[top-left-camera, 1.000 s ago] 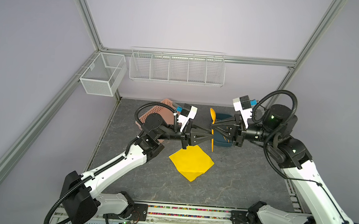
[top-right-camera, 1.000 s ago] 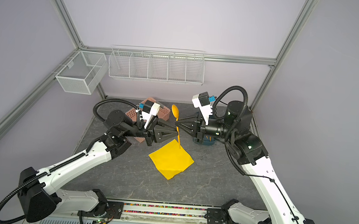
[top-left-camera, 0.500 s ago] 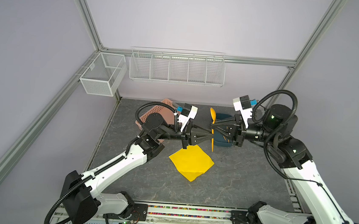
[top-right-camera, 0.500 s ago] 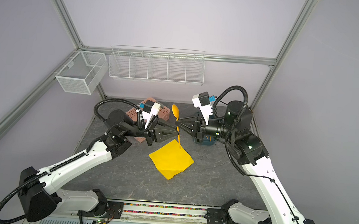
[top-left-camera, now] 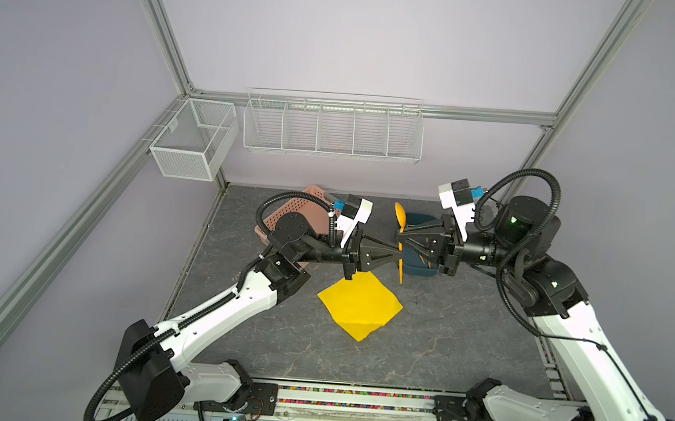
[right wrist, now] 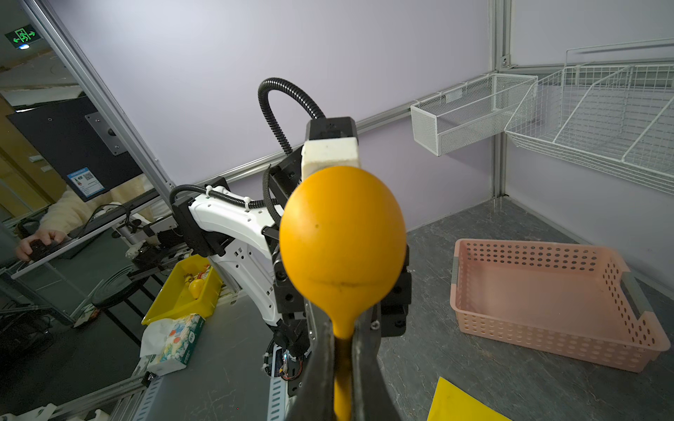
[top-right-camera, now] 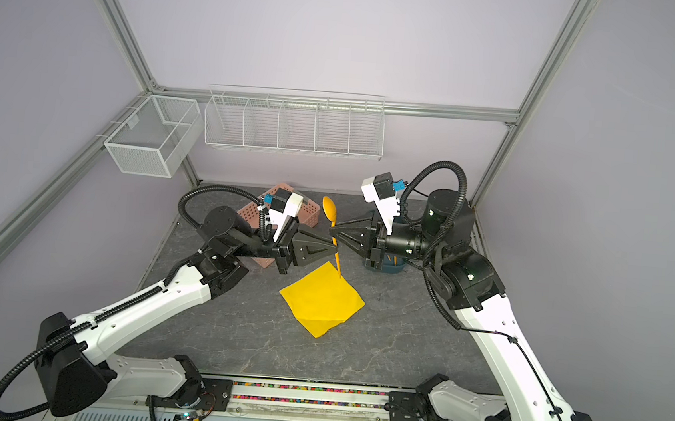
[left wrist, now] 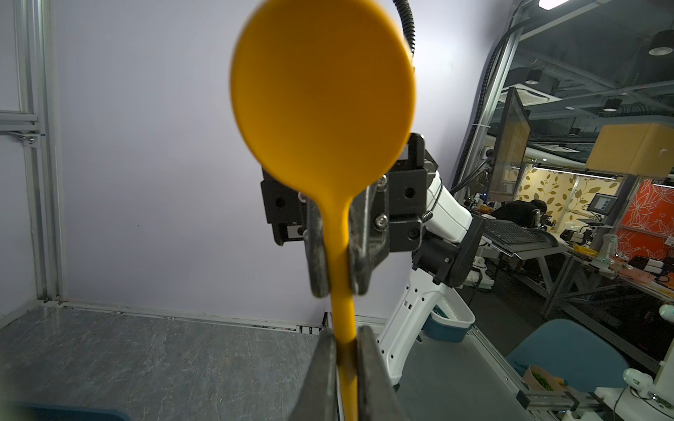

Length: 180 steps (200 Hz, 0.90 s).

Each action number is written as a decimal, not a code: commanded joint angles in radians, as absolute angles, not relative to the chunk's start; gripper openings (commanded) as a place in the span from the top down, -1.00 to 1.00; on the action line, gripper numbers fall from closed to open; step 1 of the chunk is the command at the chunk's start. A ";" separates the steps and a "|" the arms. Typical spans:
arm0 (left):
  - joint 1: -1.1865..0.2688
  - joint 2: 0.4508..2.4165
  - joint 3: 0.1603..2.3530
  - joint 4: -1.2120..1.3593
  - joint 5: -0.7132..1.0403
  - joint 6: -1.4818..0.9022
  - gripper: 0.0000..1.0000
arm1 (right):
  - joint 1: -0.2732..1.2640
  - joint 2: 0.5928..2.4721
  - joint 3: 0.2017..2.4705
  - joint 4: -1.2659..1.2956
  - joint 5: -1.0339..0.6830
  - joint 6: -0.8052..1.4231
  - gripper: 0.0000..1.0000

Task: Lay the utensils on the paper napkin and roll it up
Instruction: 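Close the left gripper on the spoon handle below the right gripper, then open the right gripper and draw it back while the left gripper holds the spoon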

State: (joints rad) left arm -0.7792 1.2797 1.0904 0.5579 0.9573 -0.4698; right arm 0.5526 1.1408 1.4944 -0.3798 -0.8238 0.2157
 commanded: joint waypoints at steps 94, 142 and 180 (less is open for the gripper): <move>-0.788 1.208 1.086 0.423 0.877 -0.338 0.92 | 0.559 1.077 1.515 -0.512 -0.730 0.145 -0.04; -0.788 1.178 1.122 0.133 0.641 -0.267 0.97 | 0.553 1.018 1.508 -0.677 -0.514 0.056 -0.07; -0.788 1.169 1.116 -0.033 0.413 -0.267 1.00 | 0.528 1.024 1.490 -0.756 -0.334 0.050 -0.08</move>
